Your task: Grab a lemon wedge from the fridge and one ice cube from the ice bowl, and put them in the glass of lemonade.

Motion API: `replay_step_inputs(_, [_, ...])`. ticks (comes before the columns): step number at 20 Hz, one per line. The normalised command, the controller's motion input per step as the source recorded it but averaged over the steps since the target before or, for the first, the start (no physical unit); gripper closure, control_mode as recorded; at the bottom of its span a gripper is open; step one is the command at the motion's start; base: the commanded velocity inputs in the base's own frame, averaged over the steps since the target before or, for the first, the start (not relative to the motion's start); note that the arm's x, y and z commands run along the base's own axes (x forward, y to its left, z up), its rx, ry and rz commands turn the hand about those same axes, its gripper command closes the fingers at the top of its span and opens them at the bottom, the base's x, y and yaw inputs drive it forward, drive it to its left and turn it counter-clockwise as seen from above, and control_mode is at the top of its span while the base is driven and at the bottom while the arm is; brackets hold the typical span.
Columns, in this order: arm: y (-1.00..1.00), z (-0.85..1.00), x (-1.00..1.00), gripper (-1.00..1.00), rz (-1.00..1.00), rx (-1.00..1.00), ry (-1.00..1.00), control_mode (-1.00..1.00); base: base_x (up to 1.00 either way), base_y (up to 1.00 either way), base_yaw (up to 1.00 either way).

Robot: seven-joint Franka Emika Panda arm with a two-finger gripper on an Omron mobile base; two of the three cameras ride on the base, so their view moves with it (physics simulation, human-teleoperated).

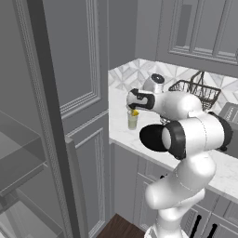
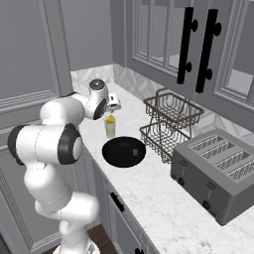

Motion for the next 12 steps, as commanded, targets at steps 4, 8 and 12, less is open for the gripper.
replay_step_inputs(4, [-0.03, 0.38, -0.25, -1.0, 0.0, 0.13, -0.14, -1.0, 0.0, 0.0, 0.0])
replay_step_inputs(8, [-0.1, 0.14, -0.43, -1.0, 0.0, 0.12, -0.11, -1.0, 0.0, 0.0, 0.0])
replay_step_inputs(12, [-0.13, 0.0, -0.73, -1.0, 0.0, 0.07, -0.13, -1.0, 0.0, 0.0, 0.0])
